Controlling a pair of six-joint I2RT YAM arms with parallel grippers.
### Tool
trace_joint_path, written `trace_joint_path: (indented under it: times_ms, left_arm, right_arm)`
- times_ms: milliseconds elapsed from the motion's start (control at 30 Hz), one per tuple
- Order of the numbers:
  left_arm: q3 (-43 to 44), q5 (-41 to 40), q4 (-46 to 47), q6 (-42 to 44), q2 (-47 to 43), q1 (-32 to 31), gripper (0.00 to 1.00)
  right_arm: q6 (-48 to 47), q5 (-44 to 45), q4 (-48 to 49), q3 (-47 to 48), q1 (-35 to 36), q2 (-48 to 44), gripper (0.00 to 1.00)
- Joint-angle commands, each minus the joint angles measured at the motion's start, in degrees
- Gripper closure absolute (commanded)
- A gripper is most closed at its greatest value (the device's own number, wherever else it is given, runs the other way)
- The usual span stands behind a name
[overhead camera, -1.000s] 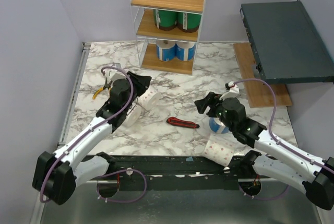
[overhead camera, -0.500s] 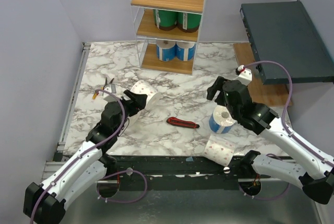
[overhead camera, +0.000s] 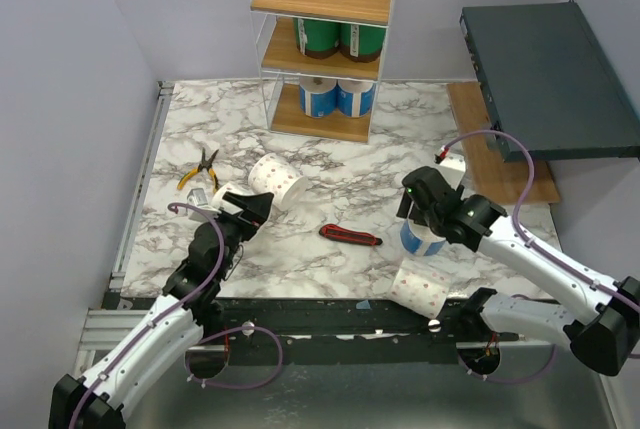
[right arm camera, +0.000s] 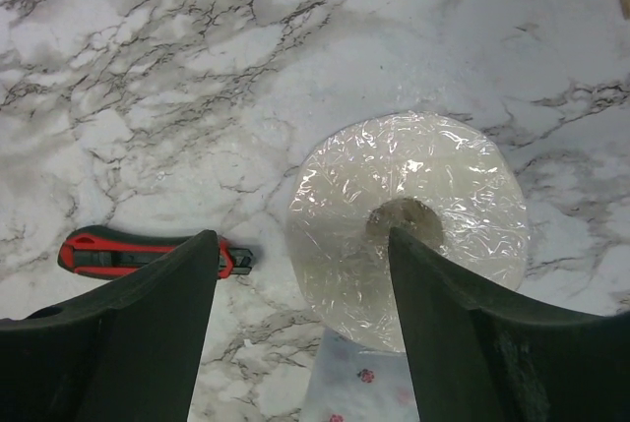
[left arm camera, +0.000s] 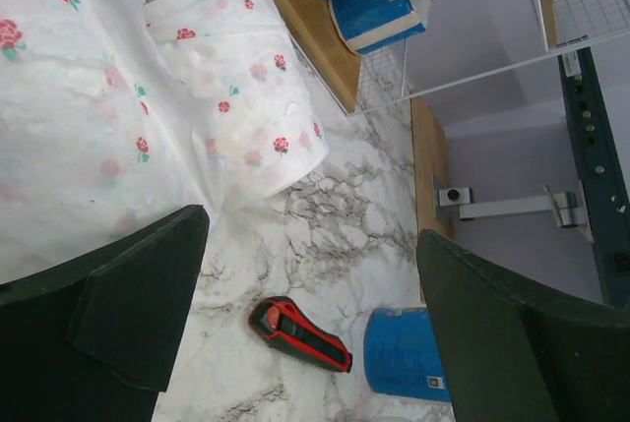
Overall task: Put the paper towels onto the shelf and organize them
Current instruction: Pick up the paper towel from the center of the board.
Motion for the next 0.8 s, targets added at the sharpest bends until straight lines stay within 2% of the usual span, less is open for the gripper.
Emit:
trace_joint_path:
  times_ms: [0, 367, 600, 700, 733, 767]
  left_arm:
    - [0.28, 2.40, 1.22, -0.75, 2.54, 0.33, 0.02]
    - [-0.77, 3.08, 3.27, -2.26, 5.51, 0.38, 0.05]
    - [-0.94, 2.90, 3.49, -2.26, 5.77, 0.34, 0.05]
    - [-0.95, 2.78, 3.53, -2.34, 6.09, 0.33, 0.06]
    - [-0.96, 2.87, 3.36, -2.59, 6.05, 0.34, 0.06]
    - [-1.03, 2.84, 3.29, -2.67, 6.01, 0.33, 0.06]
  right_arm:
    - [1.96, -1.86, -1.97, -0.85, 0.05, 2.03, 0.28]
    - [3.60, -1.37, 0.68, -4.00, 0.08, 5.85, 0.30]
    - [3.05, -3.60, 2.97, -5.29, 0.06, 7.78, 0.34]
    - [2.91, -3.87, 3.07, -5.18, 0.04, 7.83, 0.41]
    - [2.43, -3.09, 2.88, -4.48, 0.04, 6.74, 0.53]
    - [2.18, -2.85, 2.73, -4.21, 0.01, 6.39, 0.56]
